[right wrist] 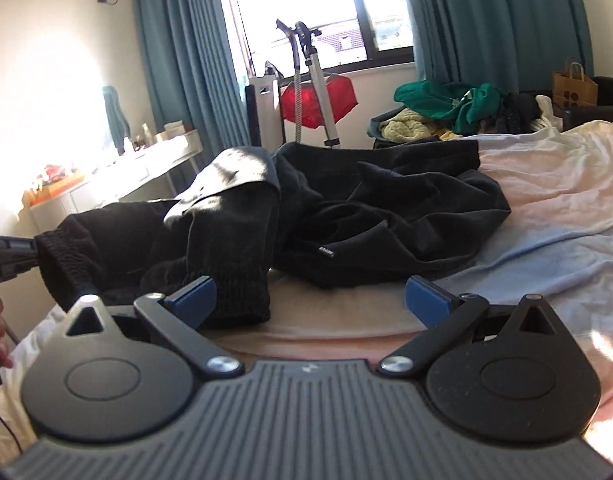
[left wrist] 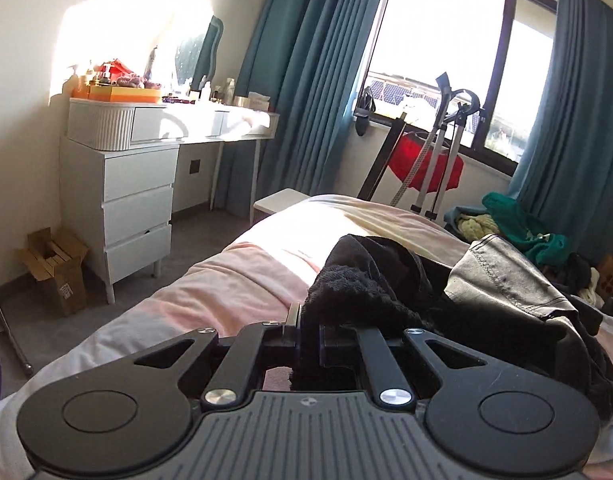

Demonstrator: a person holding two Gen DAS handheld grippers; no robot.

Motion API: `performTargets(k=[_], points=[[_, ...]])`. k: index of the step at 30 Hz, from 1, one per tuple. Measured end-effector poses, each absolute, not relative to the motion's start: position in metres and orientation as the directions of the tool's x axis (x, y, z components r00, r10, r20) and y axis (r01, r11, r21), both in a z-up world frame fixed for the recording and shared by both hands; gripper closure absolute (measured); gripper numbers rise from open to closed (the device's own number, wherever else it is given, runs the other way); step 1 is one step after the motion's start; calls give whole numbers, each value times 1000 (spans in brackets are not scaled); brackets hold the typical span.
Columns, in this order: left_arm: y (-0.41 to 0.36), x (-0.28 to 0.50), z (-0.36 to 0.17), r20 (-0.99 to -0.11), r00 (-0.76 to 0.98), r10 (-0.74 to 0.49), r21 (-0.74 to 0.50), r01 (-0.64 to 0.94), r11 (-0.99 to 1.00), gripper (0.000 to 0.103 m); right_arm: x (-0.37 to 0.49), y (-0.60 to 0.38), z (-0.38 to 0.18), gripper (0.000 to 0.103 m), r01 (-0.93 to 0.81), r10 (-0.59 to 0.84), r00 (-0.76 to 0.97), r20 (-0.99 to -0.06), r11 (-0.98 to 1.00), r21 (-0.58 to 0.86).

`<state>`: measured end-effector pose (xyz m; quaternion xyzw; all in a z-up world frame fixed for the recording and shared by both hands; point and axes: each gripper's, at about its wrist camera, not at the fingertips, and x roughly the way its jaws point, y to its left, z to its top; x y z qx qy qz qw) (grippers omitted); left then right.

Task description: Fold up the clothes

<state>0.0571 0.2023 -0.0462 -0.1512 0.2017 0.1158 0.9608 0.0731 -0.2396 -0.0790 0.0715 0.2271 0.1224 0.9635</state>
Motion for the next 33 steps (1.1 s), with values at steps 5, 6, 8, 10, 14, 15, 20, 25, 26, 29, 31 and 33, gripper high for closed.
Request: performTargets(k=[5, 6, 8, 10, 14, 15, 20, 25, 26, 29, 31, 33], points=[[215, 63, -48, -418, 897, 143, -282, -279, 918, 90, 78, -168, -105, 0, -325, 262, 838, -479, 945, -50], [213, 66, -49, -419, 897, 143, -286, -280, 917, 89, 79, -158, -112, 0, -332, 243, 838, -488, 938, -104], [206, 78, -50, -424, 894, 145, -285, -284, 915, 89, 81, -139, -124, 10, -338, 207, 850, -484, 919, -202], [200, 87, -52, -427, 893, 145, -290, -287, 913, 89, 86, -131, -128, 11, -326, 197, 872, -448, 917, -231], [199, 93, -54, -423, 895, 143, -294, -285, 912, 88, 100, -132, -122, 23, -239, 167, 912, -374, 959, -154], [199, 94, -54, -422, 896, 142, -295, -284, 913, 88, 103, -134, -120, 23, -215, 155, 921, -357, 967, -136], [194, 97, -55, -421, 895, 147, -278, -282, 918, 87, 129, -137, -119, 24, -110, 55, 962, -269, 975, -194], [180, 101, -57, -408, 897, 172, -197, -270, 942, 76, 151, -144, -113, 37, -157, 130, 960, -247, 983, -93], [179, 101, -58, -404, 899, 168, -202, -267, 942, 76, 153, -143, -113, 51, -163, 135, 959, -249, 982, -98], [178, 101, -60, -397, 904, 160, -214, -260, 942, 76, 153, -143, -111, 85, -163, 145, 951, -272, 985, -47], [177, 100, -59, -395, 907, 150, -222, -253, 942, 75, 147, -139, -106, 89, -152, 133, 956, -261, 987, -54], [179, 98, -57, -391, 911, 135, -248, -246, 937, 75, 136, -137, -96, 90, -148, 123, 966, -229, 985, -92]])
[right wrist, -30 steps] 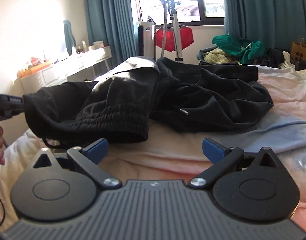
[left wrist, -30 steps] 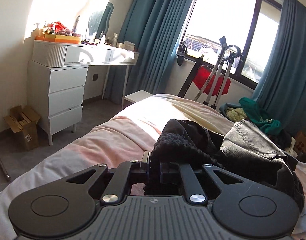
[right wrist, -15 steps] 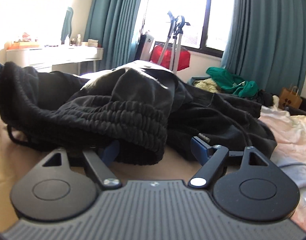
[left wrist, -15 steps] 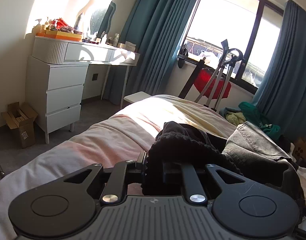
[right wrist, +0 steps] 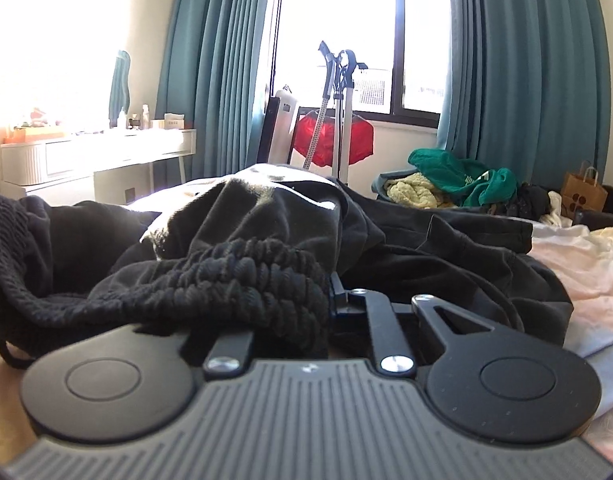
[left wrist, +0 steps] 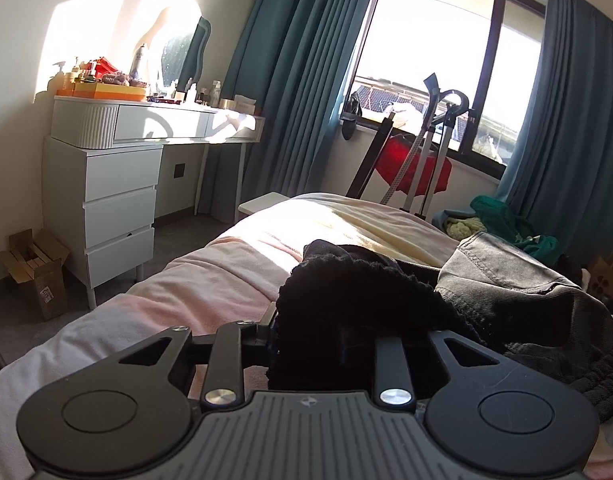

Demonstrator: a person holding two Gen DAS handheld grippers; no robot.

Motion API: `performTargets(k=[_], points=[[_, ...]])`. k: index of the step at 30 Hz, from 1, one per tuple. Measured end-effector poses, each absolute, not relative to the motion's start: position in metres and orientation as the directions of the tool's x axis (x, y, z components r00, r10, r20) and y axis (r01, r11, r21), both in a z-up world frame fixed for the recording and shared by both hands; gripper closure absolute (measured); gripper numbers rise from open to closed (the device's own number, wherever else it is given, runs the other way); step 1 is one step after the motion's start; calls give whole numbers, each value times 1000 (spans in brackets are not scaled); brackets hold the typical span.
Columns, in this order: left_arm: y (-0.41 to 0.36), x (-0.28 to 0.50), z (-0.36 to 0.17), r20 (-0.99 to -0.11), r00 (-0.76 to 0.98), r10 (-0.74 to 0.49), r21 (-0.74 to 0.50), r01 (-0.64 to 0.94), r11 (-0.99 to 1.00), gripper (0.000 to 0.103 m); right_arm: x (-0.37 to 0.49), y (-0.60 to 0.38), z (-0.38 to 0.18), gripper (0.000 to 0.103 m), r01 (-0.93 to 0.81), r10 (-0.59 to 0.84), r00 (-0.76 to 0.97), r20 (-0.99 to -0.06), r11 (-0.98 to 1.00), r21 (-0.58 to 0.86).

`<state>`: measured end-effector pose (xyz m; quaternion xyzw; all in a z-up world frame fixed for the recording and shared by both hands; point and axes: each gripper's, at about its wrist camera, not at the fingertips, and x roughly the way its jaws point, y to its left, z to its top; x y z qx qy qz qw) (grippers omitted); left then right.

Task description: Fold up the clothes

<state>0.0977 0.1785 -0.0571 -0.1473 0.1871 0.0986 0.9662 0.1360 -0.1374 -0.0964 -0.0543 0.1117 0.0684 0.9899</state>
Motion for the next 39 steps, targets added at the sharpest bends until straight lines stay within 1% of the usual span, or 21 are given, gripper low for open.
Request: performTargets(k=[3, 6, 9, 13, 17, 19, 21, 22, 25, 27, 29, 31, 34, 37, 39], points=[[181, 93, -58, -385, 915, 117, -275, -235, 932, 75, 117, -136, -76, 91, -147, 118, 973, -200, 980, -136], [182, 89, -58, -378, 918, 121, -258, -230, 938, 75, 93, -137, -55, 91, -175, 136, 966, -219, 970, -171], [186, 84, -55, -377, 921, 100, -276, -215, 937, 75, 63, -138, -37, 91, -209, 156, 953, -260, 959, -189], [193, 77, -51, -382, 922, 64, -321, -198, 926, 78, 29, -139, -28, 90, -268, 199, 906, -374, 953, -143], [192, 73, -55, -418, 908, 35, -299, -174, 938, 78, 6, -132, -57, 88, -343, 229, 807, -545, 932, -116], [191, 72, -56, -436, 900, 24, -286, -164, 944, 78, 6, -128, -73, 88, -337, 211, 780, -590, 935, -110], [189, 73, -57, -457, 890, 17, -278, -161, 947, 78, 11, -126, -89, 88, -314, 210, 740, -639, 948, -54], [189, 72, -57, -464, 885, 17, -276, -163, 947, 78, 14, -126, -96, 88, -298, 205, 733, -649, 954, -35], [190, 71, -57, -481, 876, 23, -273, -174, 946, 76, 23, -131, -112, 88, -243, 201, 714, -670, 969, 32], [192, 70, -55, -498, 867, 20, -283, -184, 941, 71, 30, -137, -115, 88, -200, 222, 701, -678, 973, 112], [194, 68, -52, -501, 865, 9, -304, -186, 934, 57, 30, -142, -111, 87, -199, 240, 697, -675, 970, 140], [195, 64, -47, -504, 864, 6, -317, -191, 929, 53, 23, -143, -105, 86, -232, 259, 714, -651, 964, 130], [194, 62, -43, -514, 858, 5, -316, -194, 929, 53, 8, -143, -92, 84, -289, 277, 742, -610, 954, 82], [195, 61, -40, -519, 855, 21, -302, -206, 931, 53, -2, -141, -77, 76, -331, 294, 752, -590, 942, 48], [196, 63, -41, -524, 851, 40, -294, -224, 929, 53, -7, -137, -68, 63, -386, 328, 747, -578, 922, 24]])
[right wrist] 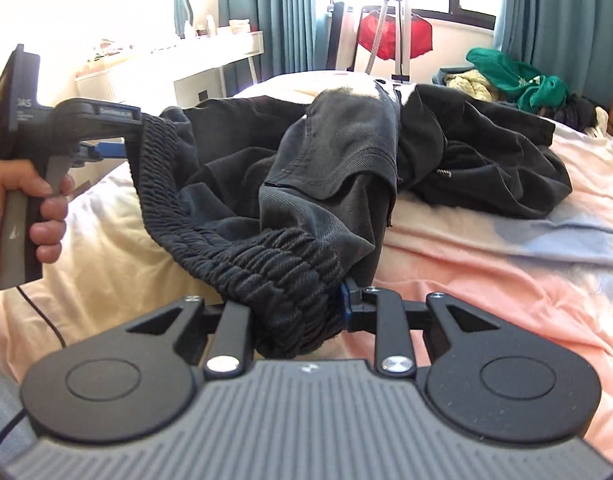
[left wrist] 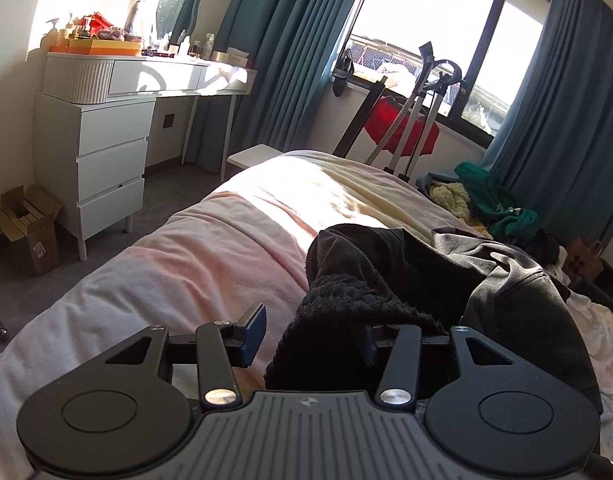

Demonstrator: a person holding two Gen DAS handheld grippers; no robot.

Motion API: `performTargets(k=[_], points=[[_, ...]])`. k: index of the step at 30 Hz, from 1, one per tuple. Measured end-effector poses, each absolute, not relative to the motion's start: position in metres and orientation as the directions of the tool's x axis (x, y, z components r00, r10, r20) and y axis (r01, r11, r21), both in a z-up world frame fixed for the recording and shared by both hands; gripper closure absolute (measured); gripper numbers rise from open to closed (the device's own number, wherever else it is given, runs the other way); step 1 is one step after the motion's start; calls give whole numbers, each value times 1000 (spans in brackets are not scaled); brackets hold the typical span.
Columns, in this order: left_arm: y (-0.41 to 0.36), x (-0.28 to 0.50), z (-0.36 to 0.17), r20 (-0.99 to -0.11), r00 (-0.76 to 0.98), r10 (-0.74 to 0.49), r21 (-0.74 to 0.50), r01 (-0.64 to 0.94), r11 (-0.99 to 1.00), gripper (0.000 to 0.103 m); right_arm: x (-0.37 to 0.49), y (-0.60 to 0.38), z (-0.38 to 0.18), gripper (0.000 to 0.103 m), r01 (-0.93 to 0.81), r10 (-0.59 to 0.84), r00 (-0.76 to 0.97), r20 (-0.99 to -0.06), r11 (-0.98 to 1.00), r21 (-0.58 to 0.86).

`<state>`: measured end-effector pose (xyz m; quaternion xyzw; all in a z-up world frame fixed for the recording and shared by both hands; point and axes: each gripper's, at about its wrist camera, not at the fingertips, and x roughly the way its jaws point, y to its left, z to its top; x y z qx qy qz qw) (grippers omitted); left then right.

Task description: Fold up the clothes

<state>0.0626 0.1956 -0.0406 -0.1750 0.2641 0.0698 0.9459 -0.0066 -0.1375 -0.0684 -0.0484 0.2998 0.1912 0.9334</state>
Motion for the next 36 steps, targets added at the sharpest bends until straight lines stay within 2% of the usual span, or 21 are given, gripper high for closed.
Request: performTargets(k=[2, 3, 10, 13, 16, 20, 22, 24, 25, 29, 32, 36], points=[[199, 65, -42, -532, 845, 55, -293, -245, 924, 53, -13, -135, -61, 16, -449, 393, 724, -567, 893, 47], [201, 66, -44, -534, 843, 56, -297, -250, 922, 52, -15, -135, -58, 9, -474, 430, 716, -550, 878, 69], [204, 71, -46, -542, 838, 69, -287, -261, 921, 47, -10, -160, -41, 10, -494, 568, 720, -399, 823, 279], [203, 71, -45, -543, 837, 65, -290, -260, 921, 46, 9, -190, -46, 10, -375, 542, 762, -354, 815, 441], [200, 72, -45, -545, 836, 64, -287, -258, 923, 46, 33, -208, -68, 10, -216, 497, 756, -426, 804, 554], [196, 72, -46, -553, 830, 67, -278, -260, 925, 45, 56, -213, -113, 10, -113, 568, 662, -489, 720, 684], [195, 71, -45, -554, 829, 76, -269, -265, 926, 45, 62, -210, -129, 8, -71, 626, 618, -475, 647, 759], [194, 69, -43, -554, 829, 77, -269, -266, 926, 43, 62, -204, -131, 17, -79, 624, 609, -489, 661, 746], [193, 69, -42, -557, 827, 71, -266, -259, 928, 40, 61, -201, -130, 27, -90, 611, 609, -505, 686, 722], [183, 69, -42, -578, 813, 67, -204, -223, 953, 27, 57, -204, -133, 54, -51, 564, 622, -543, 721, 691], [175, 66, -40, -588, 806, 67, -158, -195, 968, 24, 55, -211, -135, 66, -19, 559, 627, -542, 706, 707], [174, 45, -33, -613, 783, 108, -126, -231, 965, 22, 55, -219, -137, 73, 30, 561, 636, -530, 668, 743]])
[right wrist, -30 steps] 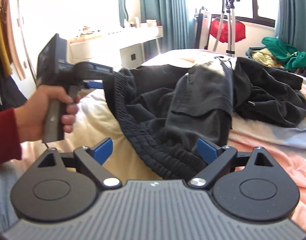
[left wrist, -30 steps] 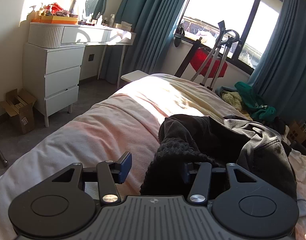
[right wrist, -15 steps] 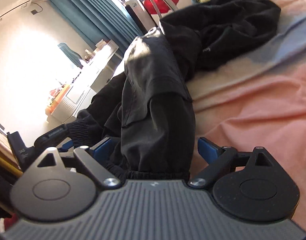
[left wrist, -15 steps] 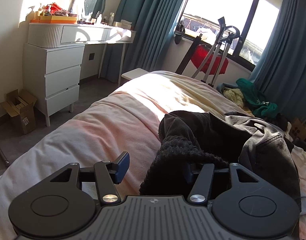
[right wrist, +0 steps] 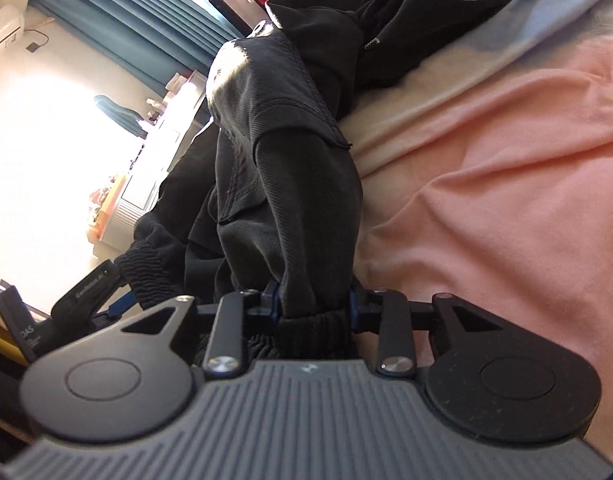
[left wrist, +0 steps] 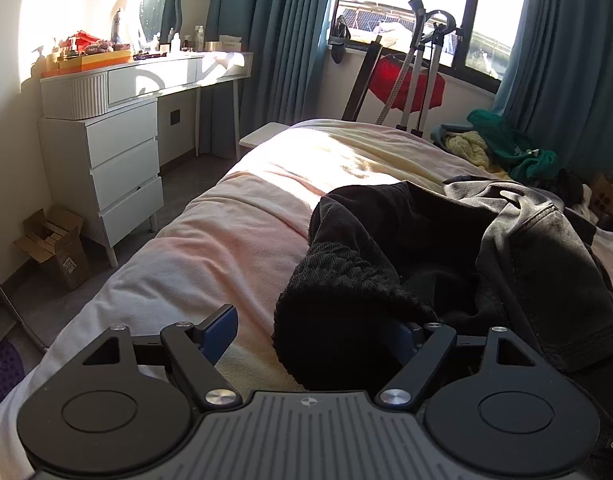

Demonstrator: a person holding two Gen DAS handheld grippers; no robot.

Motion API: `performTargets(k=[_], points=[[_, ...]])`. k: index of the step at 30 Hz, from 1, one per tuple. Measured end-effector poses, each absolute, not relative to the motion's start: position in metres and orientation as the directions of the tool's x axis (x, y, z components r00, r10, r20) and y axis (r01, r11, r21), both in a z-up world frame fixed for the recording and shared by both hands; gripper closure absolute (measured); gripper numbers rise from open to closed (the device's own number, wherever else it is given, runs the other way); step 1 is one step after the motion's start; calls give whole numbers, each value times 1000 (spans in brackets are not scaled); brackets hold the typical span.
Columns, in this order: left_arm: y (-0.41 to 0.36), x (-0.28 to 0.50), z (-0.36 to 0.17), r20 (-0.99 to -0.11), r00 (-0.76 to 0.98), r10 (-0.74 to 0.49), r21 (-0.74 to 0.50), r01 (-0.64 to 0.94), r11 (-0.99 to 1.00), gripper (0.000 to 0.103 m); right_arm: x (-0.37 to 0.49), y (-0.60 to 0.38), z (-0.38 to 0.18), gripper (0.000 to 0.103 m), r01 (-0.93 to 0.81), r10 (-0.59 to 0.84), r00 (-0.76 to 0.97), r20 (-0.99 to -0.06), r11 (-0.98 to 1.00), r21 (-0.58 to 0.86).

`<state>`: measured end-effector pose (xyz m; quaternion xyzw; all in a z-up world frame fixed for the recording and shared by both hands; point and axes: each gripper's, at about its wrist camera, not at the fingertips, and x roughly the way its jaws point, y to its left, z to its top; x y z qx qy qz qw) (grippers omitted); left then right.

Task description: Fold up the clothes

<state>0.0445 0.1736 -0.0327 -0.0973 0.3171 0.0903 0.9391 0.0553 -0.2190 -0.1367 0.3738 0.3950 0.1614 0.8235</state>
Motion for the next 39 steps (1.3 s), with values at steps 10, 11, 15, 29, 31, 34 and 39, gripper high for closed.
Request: performTargets(k=[10, 11, 15, 29, 31, 34, 39], points=[[204, -10, -6, -460, 883, -96, -521, -180, 834, 17, 52, -225, -131, 76, 37, 558, 652, -513, 653, 757], [208, -7, -8, -429, 892, -140, -596, -163, 786, 16, 51, -225, -131, 76, 35, 557, 651, -516, 656, 754], [217, 14, -33, -385, 878, -283, -780, -145, 609, 16, 54, -225, -133, 76, 42, 556, 648, -520, 656, 754], [241, 67, -55, -308, 908, -284, -833, -112, 542, 27, 47, -222, -128, 76, 2, 554, 663, -504, 671, 741], [243, 65, -56, -289, 914, -285, -848, -106, 519, 27, 45, -221, -121, 76, -21, 551, 673, -493, 680, 733], [241, 70, -65, -321, 897, -303, -845, -128, 519, 23, 46, -219, -121, 76, -26, 541, 674, -503, 697, 716], [228, 91, -88, -394, 859, -327, -825, -174, 537, 34, 50, -216, -132, 76, -16, 531, 656, -536, 720, 694]])
